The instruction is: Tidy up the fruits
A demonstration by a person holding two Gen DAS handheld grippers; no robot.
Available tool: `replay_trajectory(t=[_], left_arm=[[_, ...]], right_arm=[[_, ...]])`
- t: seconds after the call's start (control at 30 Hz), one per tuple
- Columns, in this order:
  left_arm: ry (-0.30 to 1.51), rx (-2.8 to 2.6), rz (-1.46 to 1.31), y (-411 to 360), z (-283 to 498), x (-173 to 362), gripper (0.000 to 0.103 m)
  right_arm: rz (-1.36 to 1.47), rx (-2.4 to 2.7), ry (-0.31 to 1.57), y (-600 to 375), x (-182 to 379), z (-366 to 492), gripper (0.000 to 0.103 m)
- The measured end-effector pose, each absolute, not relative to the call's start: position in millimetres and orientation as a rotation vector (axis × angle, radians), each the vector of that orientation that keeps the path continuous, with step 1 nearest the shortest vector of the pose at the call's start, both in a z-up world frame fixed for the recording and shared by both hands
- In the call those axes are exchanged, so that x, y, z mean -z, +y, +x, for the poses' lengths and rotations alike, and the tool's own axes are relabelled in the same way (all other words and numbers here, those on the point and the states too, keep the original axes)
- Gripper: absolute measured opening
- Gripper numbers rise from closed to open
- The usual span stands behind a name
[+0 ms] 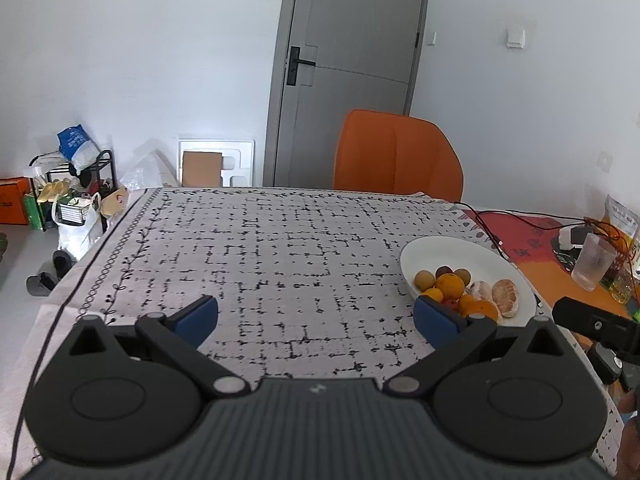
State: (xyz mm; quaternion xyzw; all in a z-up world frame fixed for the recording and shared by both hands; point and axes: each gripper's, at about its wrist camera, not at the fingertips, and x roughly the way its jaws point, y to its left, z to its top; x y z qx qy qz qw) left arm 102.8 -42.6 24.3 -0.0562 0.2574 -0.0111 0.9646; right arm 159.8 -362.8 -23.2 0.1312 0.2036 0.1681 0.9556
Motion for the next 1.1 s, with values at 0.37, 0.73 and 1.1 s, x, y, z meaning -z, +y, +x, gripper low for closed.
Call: replay_trajectory(t=[0.37, 0.73, 1.1], left_arm=[[0.510, -0.023, -0.113, -17.7, 73.6, -31.5, 0.103], [0.513, -0.053, -0.093, -5.3, 50.6, -32.9, 0.103], [0.518, -0.061, -0.065, -4.0, 41.0, -30.3, 0.103]], right_arm=[[0.236, -0.367, 0.409, -350.0, 14.5, 142.5, 0.103], [0.235, -0.384, 0.425, -351.1, 19.6, 127.5, 0.103], [0.238, -0.407, 0.455, -352.5, 24.5, 123.2, 0.103]])
